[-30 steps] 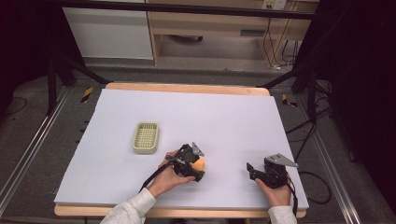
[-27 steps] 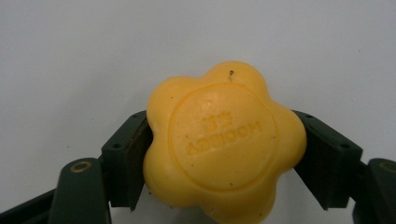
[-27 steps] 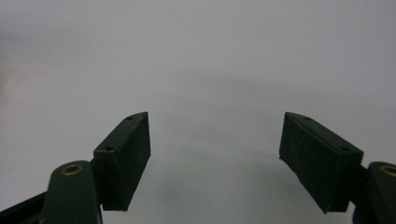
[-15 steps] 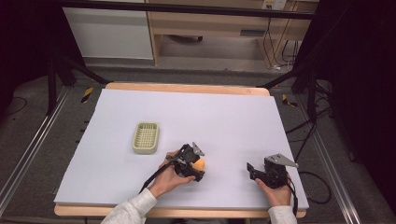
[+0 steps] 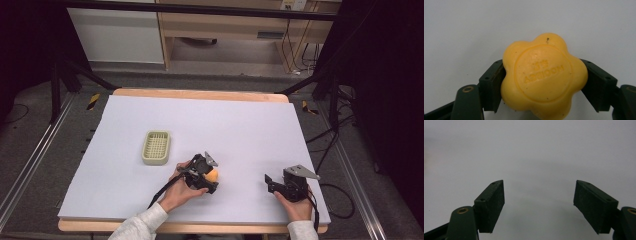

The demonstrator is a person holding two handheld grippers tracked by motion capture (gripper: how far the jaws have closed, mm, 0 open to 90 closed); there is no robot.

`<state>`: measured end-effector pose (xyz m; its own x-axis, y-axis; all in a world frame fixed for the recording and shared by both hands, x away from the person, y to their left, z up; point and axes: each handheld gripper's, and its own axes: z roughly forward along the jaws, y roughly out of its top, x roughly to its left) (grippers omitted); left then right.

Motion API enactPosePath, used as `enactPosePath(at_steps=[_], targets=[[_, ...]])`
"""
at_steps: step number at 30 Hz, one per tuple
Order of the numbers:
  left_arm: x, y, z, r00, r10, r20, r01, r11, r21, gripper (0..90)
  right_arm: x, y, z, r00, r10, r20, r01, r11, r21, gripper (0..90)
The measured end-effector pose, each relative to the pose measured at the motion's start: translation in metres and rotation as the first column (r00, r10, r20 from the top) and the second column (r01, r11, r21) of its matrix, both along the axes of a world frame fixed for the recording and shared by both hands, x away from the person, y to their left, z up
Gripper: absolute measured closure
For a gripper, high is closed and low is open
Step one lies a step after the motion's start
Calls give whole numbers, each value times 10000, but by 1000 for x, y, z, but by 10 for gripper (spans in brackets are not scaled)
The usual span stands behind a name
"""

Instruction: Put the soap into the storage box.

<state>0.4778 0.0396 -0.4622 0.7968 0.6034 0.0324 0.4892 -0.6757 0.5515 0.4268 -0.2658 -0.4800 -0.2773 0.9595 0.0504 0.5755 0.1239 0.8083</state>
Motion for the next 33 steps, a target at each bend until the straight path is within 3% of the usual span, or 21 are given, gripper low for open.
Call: enactPosePath(at_steps=[13, 25, 33], targets=[[-2, 20, 19, 9998, 160, 102, -156, 9990, -408, 266, 0, -1, 0, 10000, -28, 30, 28, 10000, -49, 249], [1, 42, 39, 9977, 628, 260, -602, 9940, -915, 266, -1, -1, -1, 10000, 2, 43, -1, 10000, -71, 249], [3, 50, 46, 9964, 767, 352, -731, 9929, -935, 266, -1, -1, 0, 10000, -12, 37, 12, 10000, -50, 249]])
